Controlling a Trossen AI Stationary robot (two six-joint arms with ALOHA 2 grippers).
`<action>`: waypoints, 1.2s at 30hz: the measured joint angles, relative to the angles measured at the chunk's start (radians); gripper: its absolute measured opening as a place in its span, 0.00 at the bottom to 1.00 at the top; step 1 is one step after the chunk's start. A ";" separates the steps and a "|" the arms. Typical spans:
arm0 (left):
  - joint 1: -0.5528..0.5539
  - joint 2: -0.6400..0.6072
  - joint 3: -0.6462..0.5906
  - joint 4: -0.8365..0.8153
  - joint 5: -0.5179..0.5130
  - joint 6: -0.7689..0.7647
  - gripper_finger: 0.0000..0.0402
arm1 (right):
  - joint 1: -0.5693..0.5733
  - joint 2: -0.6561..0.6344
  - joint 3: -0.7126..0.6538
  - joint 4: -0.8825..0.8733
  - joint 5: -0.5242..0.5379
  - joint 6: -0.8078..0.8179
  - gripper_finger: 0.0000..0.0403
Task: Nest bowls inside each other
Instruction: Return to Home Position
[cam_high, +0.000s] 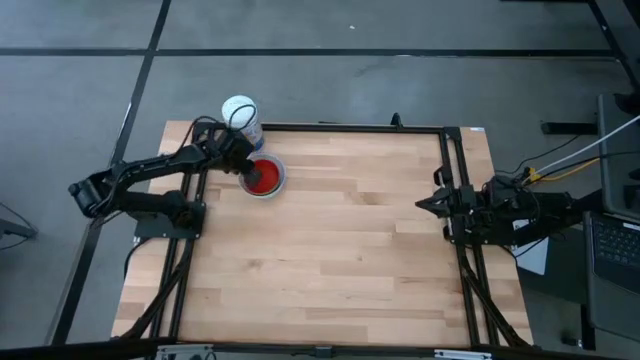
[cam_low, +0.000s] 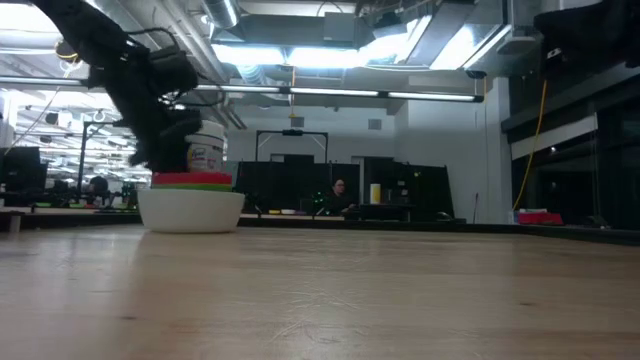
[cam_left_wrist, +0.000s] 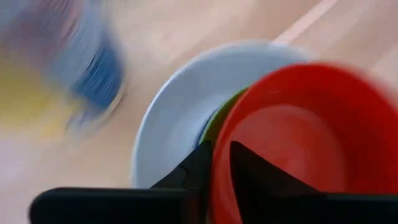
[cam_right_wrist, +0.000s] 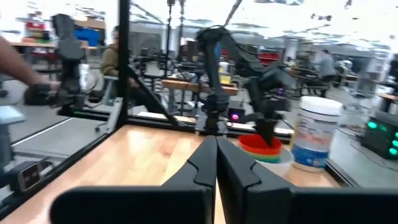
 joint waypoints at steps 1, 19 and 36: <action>0.002 0.003 -0.001 0.054 0.024 0.016 0.15 | 0.000 0.000 0.000 0.000 -0.016 -0.003 0.02; 0.221 -0.736 0.000 0.122 0.448 0.104 0.18 | -0.025 0.000 0.001 -0.038 0.126 0.002 0.15; 0.259 -1.116 -0.474 0.530 0.835 -0.208 0.17 | -0.107 0.000 0.060 -0.170 0.201 0.138 0.23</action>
